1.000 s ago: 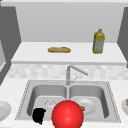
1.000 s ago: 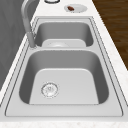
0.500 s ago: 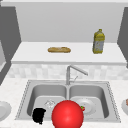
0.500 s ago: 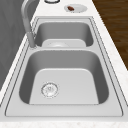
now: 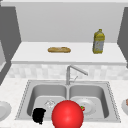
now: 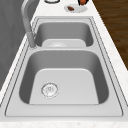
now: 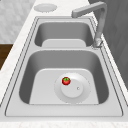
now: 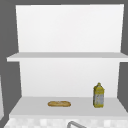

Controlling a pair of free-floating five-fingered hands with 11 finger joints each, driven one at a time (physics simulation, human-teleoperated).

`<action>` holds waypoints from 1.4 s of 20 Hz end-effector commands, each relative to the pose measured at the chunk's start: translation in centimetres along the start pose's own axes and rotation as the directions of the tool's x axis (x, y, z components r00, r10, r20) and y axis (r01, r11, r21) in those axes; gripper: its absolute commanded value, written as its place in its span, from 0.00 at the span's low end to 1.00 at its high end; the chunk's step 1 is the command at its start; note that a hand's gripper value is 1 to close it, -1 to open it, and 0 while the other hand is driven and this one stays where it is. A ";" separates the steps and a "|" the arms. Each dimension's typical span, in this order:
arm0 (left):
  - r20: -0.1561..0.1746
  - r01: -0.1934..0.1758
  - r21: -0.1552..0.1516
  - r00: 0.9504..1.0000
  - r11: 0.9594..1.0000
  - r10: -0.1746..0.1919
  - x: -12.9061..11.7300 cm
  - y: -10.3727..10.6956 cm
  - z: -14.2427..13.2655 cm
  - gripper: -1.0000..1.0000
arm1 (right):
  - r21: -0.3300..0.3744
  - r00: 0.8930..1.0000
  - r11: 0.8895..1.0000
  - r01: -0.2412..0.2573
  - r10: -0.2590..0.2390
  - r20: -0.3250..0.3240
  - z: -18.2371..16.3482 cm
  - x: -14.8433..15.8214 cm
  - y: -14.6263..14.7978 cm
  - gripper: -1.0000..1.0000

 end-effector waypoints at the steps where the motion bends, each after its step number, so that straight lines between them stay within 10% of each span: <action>1: 0.000 0.000 0.000 1.000 1.000 0.000 0.0 0.0 0.0 0.50 | 0.001 0.999 1.000 -0.018 0.018 0.030 -3.5 -1.8 1.4 1.00; 10: 0.000 0.000 0.000 1.000 1.000 0.000 0.0 0.0 0.0 0.50 | 0.091 0.991 0.994 0.060 -0.070 0.115 -9.2 -5.9 1.6 1.00; 17: 0.000 0.000 0.000 1.000 1.000 0.000 0.0 0.0 0.0 0.50 | 0.296 0.957 0.948 0.118 -0.188 0.222 -10.0 -7.3 1.5 1.00; 18: 0.000 0.000 0.000 1.000 1.000 0.000 0.0 0.0 0.0 0.50 | 0.309 0.951 0.942 0.131 -0.207 0.228 -9.5 -7.3 1.6 0.00; 28: 0.000 0.000 0.000 1.000 1.000 0.000 0.0 0.0 0.0 0.50 | 0.262 0.959 0.948 0.181 -0.229 0.168 -2.2 -6.4 -2.0 0.00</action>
